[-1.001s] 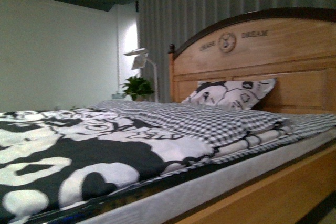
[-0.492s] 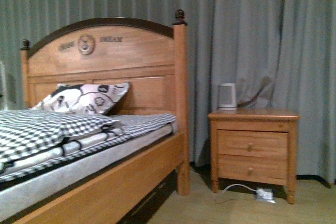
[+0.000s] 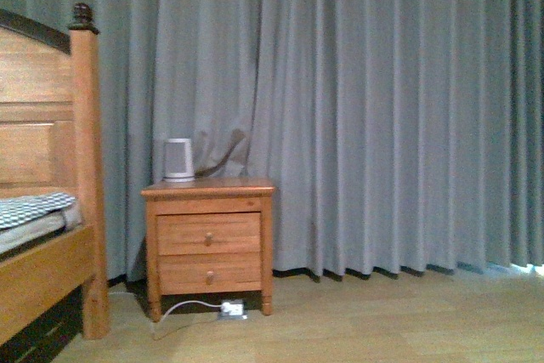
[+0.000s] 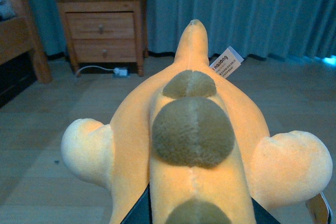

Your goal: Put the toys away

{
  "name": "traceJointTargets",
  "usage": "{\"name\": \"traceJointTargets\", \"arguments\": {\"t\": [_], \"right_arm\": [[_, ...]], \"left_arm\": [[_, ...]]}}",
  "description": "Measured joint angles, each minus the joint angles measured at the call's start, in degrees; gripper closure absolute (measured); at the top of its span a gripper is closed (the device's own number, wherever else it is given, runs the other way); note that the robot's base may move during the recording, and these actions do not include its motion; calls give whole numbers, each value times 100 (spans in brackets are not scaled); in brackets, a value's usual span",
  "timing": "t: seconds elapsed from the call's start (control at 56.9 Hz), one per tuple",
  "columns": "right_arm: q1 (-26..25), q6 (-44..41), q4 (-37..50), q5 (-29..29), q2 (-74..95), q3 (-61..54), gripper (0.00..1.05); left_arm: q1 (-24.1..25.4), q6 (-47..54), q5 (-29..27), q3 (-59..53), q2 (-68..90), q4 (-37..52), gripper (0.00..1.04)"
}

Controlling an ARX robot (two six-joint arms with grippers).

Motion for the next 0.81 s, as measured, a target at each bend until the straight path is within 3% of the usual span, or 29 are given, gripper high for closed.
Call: {"name": "traceJointTargets", "arguments": {"t": [0.808], "right_arm": [[-2, 0, 0, -20, 0, 0, 94]], "left_arm": [[-4, 0, 0, 0, -2, 0, 6]]}}
